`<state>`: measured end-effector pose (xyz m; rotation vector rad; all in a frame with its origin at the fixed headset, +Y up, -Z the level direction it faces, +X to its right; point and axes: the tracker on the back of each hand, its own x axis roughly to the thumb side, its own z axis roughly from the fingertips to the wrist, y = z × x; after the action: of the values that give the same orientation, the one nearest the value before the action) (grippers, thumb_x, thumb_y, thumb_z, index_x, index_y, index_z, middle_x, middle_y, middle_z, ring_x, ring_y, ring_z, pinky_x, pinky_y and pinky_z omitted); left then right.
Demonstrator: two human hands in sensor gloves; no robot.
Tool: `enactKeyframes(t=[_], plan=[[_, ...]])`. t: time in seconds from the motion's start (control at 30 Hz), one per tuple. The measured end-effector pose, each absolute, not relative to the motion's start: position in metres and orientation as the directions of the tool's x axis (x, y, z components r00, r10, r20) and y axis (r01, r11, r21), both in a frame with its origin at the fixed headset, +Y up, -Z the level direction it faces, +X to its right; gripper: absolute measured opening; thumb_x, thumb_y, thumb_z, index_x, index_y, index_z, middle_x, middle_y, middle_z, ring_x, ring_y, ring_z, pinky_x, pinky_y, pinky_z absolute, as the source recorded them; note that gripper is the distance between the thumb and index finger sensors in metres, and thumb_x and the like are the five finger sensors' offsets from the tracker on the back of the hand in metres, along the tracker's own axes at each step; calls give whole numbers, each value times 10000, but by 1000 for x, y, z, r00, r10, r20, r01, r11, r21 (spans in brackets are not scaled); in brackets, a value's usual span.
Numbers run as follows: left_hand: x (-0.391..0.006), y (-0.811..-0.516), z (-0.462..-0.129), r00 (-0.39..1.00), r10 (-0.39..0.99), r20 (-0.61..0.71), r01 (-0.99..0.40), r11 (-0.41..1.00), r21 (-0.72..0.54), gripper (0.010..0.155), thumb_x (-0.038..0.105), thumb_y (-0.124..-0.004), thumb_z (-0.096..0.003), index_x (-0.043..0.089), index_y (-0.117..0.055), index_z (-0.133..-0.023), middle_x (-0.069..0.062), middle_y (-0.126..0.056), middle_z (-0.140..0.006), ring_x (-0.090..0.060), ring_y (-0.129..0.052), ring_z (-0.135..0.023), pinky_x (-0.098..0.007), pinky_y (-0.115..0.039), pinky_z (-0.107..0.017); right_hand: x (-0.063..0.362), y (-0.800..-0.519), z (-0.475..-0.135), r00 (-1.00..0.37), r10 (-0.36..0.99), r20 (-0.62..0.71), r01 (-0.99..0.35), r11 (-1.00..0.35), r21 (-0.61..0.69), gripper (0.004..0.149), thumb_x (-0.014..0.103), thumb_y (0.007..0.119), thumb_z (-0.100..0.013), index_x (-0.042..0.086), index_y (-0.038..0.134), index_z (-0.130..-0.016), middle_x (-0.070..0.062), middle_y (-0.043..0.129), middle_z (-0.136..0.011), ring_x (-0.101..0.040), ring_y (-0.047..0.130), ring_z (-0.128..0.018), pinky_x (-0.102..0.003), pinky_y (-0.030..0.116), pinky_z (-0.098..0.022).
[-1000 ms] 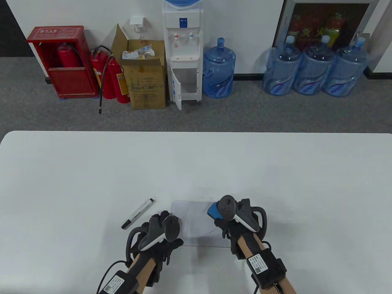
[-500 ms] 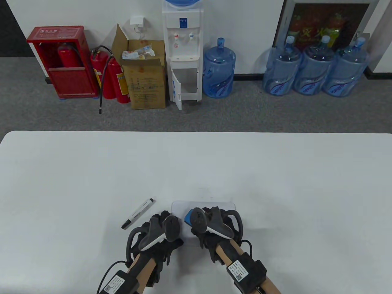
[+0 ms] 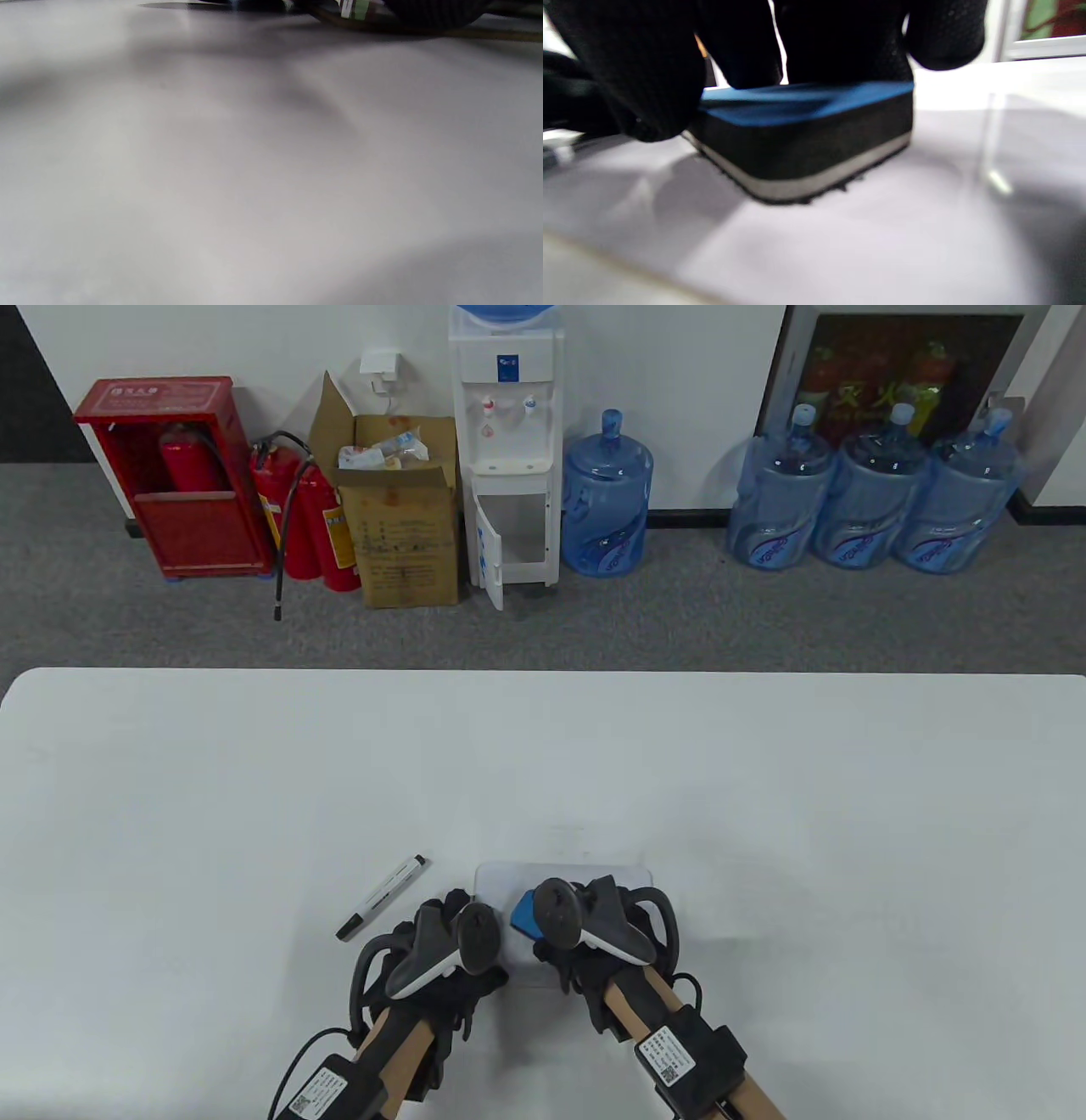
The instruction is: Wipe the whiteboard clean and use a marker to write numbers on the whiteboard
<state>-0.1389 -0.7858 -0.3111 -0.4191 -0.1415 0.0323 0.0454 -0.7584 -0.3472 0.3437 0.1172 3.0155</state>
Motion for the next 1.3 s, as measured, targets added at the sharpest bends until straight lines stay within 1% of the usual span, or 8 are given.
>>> enactKeyframes(t=[0.2,0.3,0.4,0.57,0.8,0.93,1.1,1.3], plan=[[-139,-786,-311,990,61,130,-3,914,-406,767,603,-616,-450,337,-351,-1120,-8,-257,-1279,-399,-329,-1155,-637,-378,-808,100,-757,-363,-993,118,24,-117,-991,70,639,488,926,-359,261,782,-939,-118,795,-935,-329,901,-715,-593,659,-595],[-139,-786,-311,990,60,130,-2,913,-407,768,603,-617,-451,336,-351,-1120,-11,-257,-1279,-400,-328,-1155,-637,-378,-808,107,-758,-363,-988,156,1,-155,-985,74,637,481,931,-359,261,784,-939,-126,787,-936,-340,894,-717,-599,652,-595],[-139,-786,-311,990,61,129,-3,913,-408,767,603,-616,-450,339,-350,-1119,-8,-256,-1278,-398,-329,-1155,-637,-377,-809,99,-758,-361,-996,88,26,-87,-995,53,640,481,919,-366,239,775,-941,-132,789,-932,-344,899,-713,-597,657,-596],[-138,-786,-311,990,57,129,1,912,-411,766,600,-616,-451,337,-349,-1119,-12,-254,-1279,-402,-328,-1155,-638,-375,-810,80,-759,-353,-982,130,139,-121,-990,76,636,472,920,-368,229,779,-938,-133,790,-927,-349,893,-705,-599,655,-590],[-138,-786,-311,990,59,130,0,912,-410,767,599,-614,-451,336,-346,-1120,-15,-254,-1277,-403,-327,-1153,-638,-376,-809,43,-758,-323,-899,113,424,-62,-989,130,633,473,914,-372,265,755,-948,-96,770,-956,-329,877,-750,-593,647,-616],[-138,-786,-311,990,58,130,1,913,-409,767,600,-611,-450,338,-344,-1119,-14,-250,-1278,-401,-326,-1154,-638,-375,-809,45,-758,-315,-875,109,472,-51,-990,134,637,479,913,-370,291,746,-955,-81,759,-971,-319,863,-780,-595,639,-626],[-138,-786,-311,990,68,126,-9,910,-416,769,597,-615,-450,338,-339,-1120,-15,-240,-1276,-401,-312,-1153,-639,-373,-809,65,-757,-320,-899,136,415,-71,-983,168,629,463,931,-369,316,749,-953,-81,747,-988,-306,844,-811,-617,606,-643],[-138,-787,-311,990,69,124,-11,909,-416,767,596,-615,-451,340,-340,-1119,-17,-239,-1276,-401,-313,-1153,-638,-375,-809,111,-755,-340,-977,77,197,-49,-988,143,619,445,935,-375,311,750,-950,-98,748,-992,-339,843,-821,-631,577,-660]])
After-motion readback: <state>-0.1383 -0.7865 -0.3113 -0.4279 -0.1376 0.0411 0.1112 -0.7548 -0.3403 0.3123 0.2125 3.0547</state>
